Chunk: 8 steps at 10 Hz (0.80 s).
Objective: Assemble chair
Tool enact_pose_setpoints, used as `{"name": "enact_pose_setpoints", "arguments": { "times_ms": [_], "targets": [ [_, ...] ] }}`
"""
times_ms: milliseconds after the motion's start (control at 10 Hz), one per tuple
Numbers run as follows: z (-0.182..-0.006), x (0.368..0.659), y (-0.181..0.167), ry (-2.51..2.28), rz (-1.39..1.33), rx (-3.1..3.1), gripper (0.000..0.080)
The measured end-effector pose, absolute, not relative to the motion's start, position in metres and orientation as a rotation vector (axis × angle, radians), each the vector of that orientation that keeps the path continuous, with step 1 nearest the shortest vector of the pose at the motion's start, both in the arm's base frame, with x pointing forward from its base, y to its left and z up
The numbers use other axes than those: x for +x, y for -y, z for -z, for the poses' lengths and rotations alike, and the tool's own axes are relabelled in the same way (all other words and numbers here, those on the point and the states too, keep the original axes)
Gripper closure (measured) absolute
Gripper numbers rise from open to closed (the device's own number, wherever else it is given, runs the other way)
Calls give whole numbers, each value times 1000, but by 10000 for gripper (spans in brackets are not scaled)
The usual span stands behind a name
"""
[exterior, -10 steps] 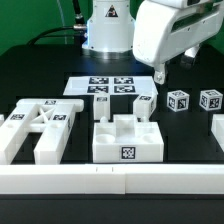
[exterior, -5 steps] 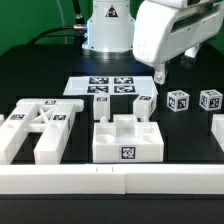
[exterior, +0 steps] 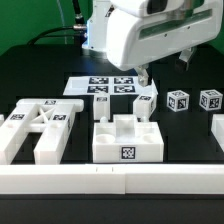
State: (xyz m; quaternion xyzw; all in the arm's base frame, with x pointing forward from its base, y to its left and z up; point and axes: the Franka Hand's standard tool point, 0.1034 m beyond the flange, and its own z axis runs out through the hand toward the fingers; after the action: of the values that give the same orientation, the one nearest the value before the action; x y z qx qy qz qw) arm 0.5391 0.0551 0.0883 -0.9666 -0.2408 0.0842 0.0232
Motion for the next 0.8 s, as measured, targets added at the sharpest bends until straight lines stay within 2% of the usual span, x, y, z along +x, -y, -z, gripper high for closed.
{"name": "enact_pose_setpoints", "arguments": {
  "times_ms": [200,400,600,800],
  "targets": [
    [-88,539,-57,624,-264,-3028,150],
    [-88,541,-50,261,-265,-3066,150],
    [-93,576,-25,251,-193,-3070,150],
    [-100,596,-18,268,-163,-3064,150]
  ]
}}
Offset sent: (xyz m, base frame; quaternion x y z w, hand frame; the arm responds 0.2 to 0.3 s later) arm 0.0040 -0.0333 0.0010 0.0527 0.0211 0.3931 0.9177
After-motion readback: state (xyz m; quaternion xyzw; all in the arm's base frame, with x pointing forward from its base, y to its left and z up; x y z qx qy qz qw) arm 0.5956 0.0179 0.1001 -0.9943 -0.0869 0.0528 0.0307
